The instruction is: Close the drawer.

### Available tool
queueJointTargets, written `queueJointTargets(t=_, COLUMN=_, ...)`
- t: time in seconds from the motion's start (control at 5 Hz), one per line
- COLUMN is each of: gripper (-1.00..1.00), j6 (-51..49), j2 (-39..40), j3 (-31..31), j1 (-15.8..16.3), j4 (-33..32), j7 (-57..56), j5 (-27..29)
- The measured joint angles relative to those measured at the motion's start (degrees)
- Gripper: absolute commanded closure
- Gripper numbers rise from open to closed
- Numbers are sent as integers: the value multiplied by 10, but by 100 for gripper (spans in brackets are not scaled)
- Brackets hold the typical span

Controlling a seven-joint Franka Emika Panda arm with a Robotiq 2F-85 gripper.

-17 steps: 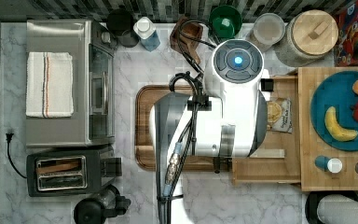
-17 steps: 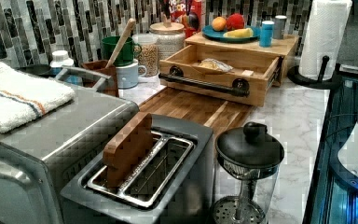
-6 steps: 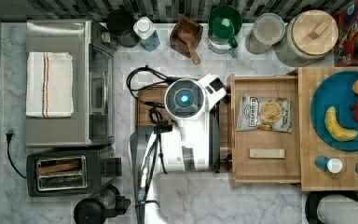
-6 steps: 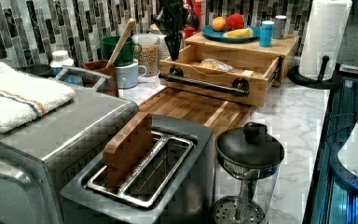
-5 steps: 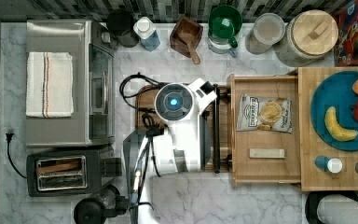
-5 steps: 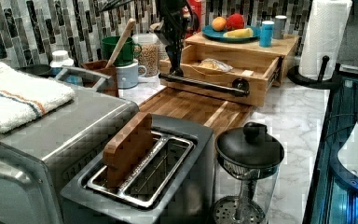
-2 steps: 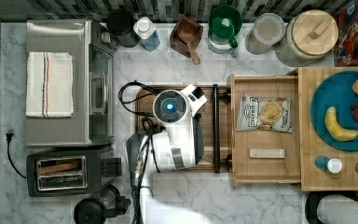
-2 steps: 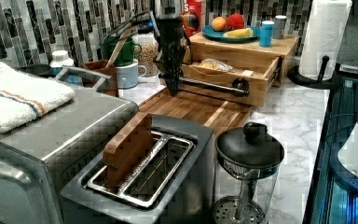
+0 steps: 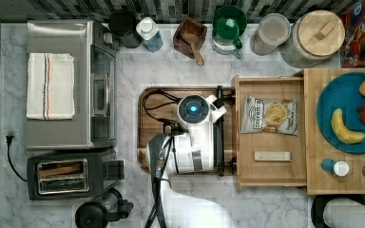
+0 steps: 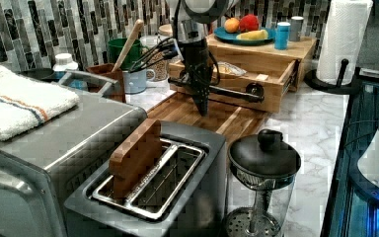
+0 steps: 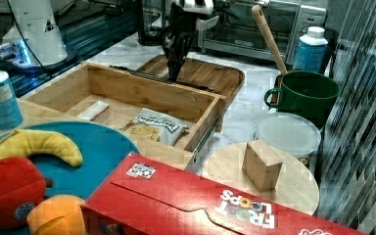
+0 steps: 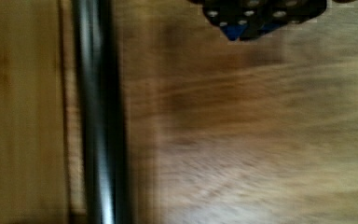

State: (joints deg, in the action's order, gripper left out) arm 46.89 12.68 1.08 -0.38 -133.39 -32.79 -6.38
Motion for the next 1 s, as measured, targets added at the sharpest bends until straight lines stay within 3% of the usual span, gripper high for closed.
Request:
queueJointTargets(t=0.4, gripper=100, j6=47, j2=-15, j3=-17, j1=-13, j4=-32, j7=-6, j5=-64)
queueJointTargets(t=1.0, gripper=100, j6=103, j2=-26, j3=-18, j1=-51, j4=-36, j7=-250, j5=-75)
